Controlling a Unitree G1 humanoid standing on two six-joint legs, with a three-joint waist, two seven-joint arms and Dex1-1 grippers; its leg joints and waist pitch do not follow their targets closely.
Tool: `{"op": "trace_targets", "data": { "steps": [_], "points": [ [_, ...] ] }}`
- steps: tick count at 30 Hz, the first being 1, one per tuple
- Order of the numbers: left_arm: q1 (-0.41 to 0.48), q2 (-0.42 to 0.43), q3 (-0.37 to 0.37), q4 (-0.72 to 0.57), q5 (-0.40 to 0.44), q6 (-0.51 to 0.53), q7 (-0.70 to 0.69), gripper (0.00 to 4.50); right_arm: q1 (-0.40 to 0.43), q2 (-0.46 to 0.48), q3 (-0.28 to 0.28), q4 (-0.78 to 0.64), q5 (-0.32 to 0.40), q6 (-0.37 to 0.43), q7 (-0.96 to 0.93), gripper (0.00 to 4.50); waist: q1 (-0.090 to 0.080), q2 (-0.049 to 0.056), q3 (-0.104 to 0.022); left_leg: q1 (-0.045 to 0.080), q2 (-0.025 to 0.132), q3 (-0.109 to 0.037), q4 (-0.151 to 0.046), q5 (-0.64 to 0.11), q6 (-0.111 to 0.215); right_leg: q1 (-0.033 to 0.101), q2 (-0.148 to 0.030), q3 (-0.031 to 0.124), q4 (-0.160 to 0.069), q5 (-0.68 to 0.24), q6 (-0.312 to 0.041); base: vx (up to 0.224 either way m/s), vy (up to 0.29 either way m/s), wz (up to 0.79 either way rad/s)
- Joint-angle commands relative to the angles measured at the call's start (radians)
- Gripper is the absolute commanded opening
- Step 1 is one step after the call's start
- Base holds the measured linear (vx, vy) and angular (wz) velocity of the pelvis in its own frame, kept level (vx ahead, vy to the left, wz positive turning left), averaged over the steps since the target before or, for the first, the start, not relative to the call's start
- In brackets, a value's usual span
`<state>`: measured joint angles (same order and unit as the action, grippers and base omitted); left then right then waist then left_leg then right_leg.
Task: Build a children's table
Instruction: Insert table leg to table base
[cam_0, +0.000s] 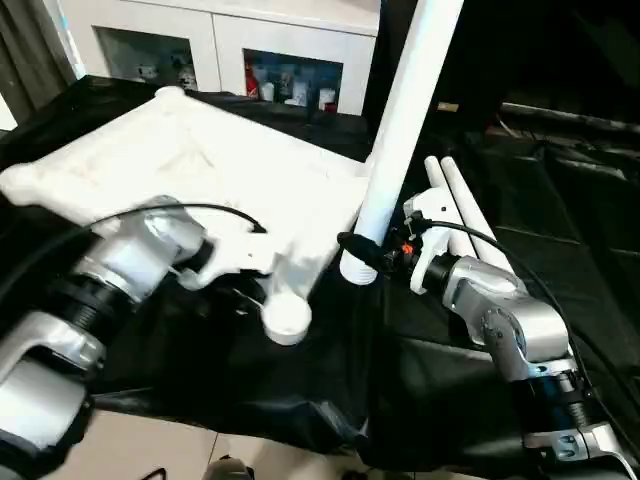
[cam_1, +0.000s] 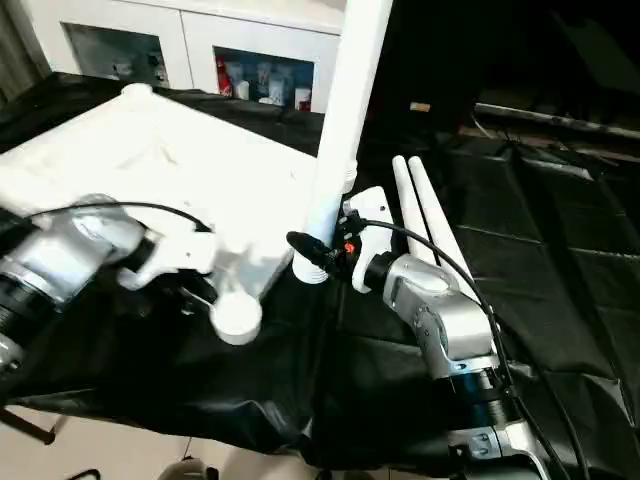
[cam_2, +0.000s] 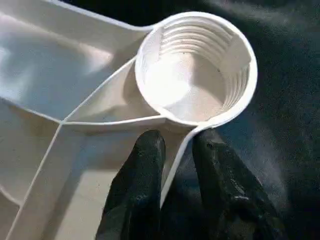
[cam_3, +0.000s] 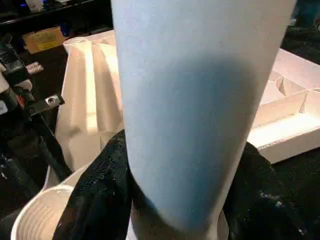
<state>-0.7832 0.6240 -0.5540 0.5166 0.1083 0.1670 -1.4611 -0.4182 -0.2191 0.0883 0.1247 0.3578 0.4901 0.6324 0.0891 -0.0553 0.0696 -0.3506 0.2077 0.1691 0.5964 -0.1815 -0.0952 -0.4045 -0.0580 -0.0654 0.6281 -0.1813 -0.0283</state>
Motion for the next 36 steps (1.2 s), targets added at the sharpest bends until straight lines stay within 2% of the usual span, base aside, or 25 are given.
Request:
{"op": "trace_targets", "data": {
  "steps": [1, 3, 5, 7, 8, 9, 10, 11, 13, 15, 18, 23, 24, 28, 30, 36],
  "points": [
    [0.019, -0.013, 0.01, -0.013, -0.002, 0.041, 0.016, 0.88, 0.005, -0.007, -0.001, 0.002, -0.005, -0.021, -0.002, 1.93, 0.001, 0.028, -0.077, 0.008, 0.02, -0.003, -0.071, -0.201, -0.057, 0.06, -0.078, 0.054, -0.068, -0.163, -0.196, 0.0, 0.0, 0.0],
    [0.045, -0.06, 0.031, 0.003, 0.029, 0.115, 0.137, 0.7, 0.01, -0.004, -0.002, 0.002, -0.007, -0.021, -0.008, 1.93, 0.0, 0.031, -0.076, 0.008, 0.021, -0.004, -0.071, -0.202, -0.056, 0.06, -0.077, 0.054, -0.068, -0.169, -0.197, 0.0, 0.0, 0.0],
    [0.058, -0.104, 0.053, 0.016, 0.045, 0.184, 0.241, 0.61, 0.012, -0.003, -0.005, 0.003, -0.009, -0.017, -0.015, 1.93, 0.0, 0.025, -0.074, 0.007, 0.019, -0.003, -0.069, -0.208, -0.045, 0.061, -0.078, 0.053, -0.074, -0.203, -0.191, 0.0, 0.0, 0.0],
    [0.07, -0.146, 0.07, 0.021, 0.063, 0.26, 0.352, 0.56, 0.007, -0.001, -0.011, 0.011, -0.012, -0.012, -0.021, 1.93, 0.002, 0.023, -0.074, 0.004, 0.017, -0.003, -0.069, -0.21, -0.035, 0.061, -0.079, 0.052, -0.082, -0.273, -0.167, 0.0, 0.0, 0.0],
    [0.073, -0.154, 0.072, 0.022, 0.069, 0.27, 0.373, 0.53, 0.006, 0.0, -0.012, 0.013, -0.013, -0.011, -0.023, 1.93, 0.002, 0.025, -0.073, 0.005, 0.017, -0.003, -0.069, -0.215, -0.033, 0.059, -0.079, 0.051, -0.084, -0.295, -0.159, 0.0, 0.0, 0.0],
    [0.076, -0.159, 0.073, 0.022, 0.073, 0.278, 0.388, 0.51, 0.005, 0.0, -0.013, 0.015, -0.013, -0.01, -0.024, 1.93, -0.003, 0.022, -0.071, -0.002, 0.015, -0.006, -0.07, -0.219, -0.032, 0.064, -0.079, 0.049, -0.09, -0.34, -0.139, 0.0, 0.0, 0.0],
    [0.083, -0.173, 0.079, 0.015, 0.079, 0.3, 0.416, 0.51, 0.002, 0.001, -0.016, 0.02, -0.015, -0.01, -0.027, 1.93, -0.004, 0.02, -0.075, -0.007, 0.012, -0.008, -0.071, -0.204, -0.03, 0.068, -0.08, 0.047, -0.092, -0.358, -0.118, 0.0, 0.0, 0.0],
    [0.088, -0.179, 0.082, 0.009, 0.082, 0.312, 0.428, 0.5, 0.0, 0.001, -0.018, 0.022, -0.017, -0.009, -0.029, 1.93, -0.007, 0.021, -0.075, -0.008, 0.013, -0.009, -0.071, -0.201, -0.03, 0.068, -0.08, 0.047, -0.092, -0.359, -0.113, 0.0, 0.0, 0.0],
    [0.096, -0.196, 0.092, 0.001, 0.085, 0.335, 0.452, 0.46, -0.003, 0.002, -0.02, 0.026, -0.018, -0.009, -0.031, 1.93, -0.016, 0.02, -0.075, -0.003, 0.01, -0.007, -0.068, -0.207, -0.022, 0.061, -0.077, 0.046, -0.098, -0.373, -0.108, 0.0, 0.0, 0.0],
    [0.118, -0.254, 0.127, -0.014, 0.088, 0.382, 0.538, 0.38, -0.007, 0.004, -0.025, 0.033, -0.021, -0.007, -0.038, 1.93, -0.02, 0.019, -0.074, -0.001, 0.01, -0.006, -0.066, -0.211, -0.011, 0.058, -0.075, 0.044, -0.101, -0.384, -0.113, 0.0, 0.0, 0.0],
    [0.128, -0.267, 0.129, -0.028, 0.079, 0.374, 0.559, 0.25, -0.008, 0.004, -0.026, 0.034, -0.021, -0.007, -0.04, 1.93, -0.019, 0.022, -0.076, 0.0, 0.012, -0.007, -0.067, -0.211, 0.001, 0.054, -0.073, 0.044, -0.102, -0.376, -0.115, 0.0, 0.0, 0.0],
    [0.148, -0.259, 0.132, -0.025, 0.053, 0.174, 0.56, 0.14, -0.01, 0.0, -0.027, 0.039, -0.026, -0.01, -0.043, 1.93, -0.02, 0.024, -0.079, 0.0, 0.013, -0.007, -0.068, -0.215, 0.004, 0.054, -0.073, 0.045, -0.101, -0.341, -0.119, 0.0, 0.0, 0.0],
    [0.152, -0.257, 0.154, -0.025, 0.045, 0.165, 0.566, 0.66, -0.009, -0.002, -0.028, 0.04, -0.027, -0.012, -0.043, 1.93, -0.019, 0.026, -0.08, 0.0, 0.014, -0.007, -0.068, -0.217, 0.002, 0.054, -0.073, 0.045, -0.099, -0.328, -0.122, 0.0, 0.0, 0.0],
    [0.164, -0.247, 0.188, -0.057, 0.018, 0.19, 0.538, 0.69, -0.009, -0.005, -0.029, 0.04, -0.027, -0.012, -0.044, 1.93, -0.02, 0.025, -0.081, -0.002, 0.015, -0.007, -0.068, -0.202, -0.002, 0.055, -0.073, 0.046, -0.092, -0.29, -0.132, 0.0, 0.0, 0.0],
    [0.165, -0.229, 0.207, -0.067, 0.005, 0.209, 0.531, 1.01, -0.007, -0.007, -0.029, 0.039, -0.027, -0.012, -0.043, 1.93, -0.02, 0.026, -0.079, -0.001, 0.015, -0.005, -0.069, -0.201, -0.001, 0.053, -0.072, 0.047, -0.091, -0.27, -0.144, 0.0, 0.0, 0.0],
    [0.154, -0.184, 0.227, -0.022, -0.002, 0.164, 0.514, 1.14, -0.008, -0.011, -0.028, 0.039, -0.027, -0.012, -0.041, 1.93, -0.023, 0.027, -0.077, 0.001, 0.014, -0.006, -0.071, -0.219, -0.005, 0.053, -0.073, 0.047, -0.095, -0.303, -0.134, 0.0, 0.0, 0.0]
  ]
}}
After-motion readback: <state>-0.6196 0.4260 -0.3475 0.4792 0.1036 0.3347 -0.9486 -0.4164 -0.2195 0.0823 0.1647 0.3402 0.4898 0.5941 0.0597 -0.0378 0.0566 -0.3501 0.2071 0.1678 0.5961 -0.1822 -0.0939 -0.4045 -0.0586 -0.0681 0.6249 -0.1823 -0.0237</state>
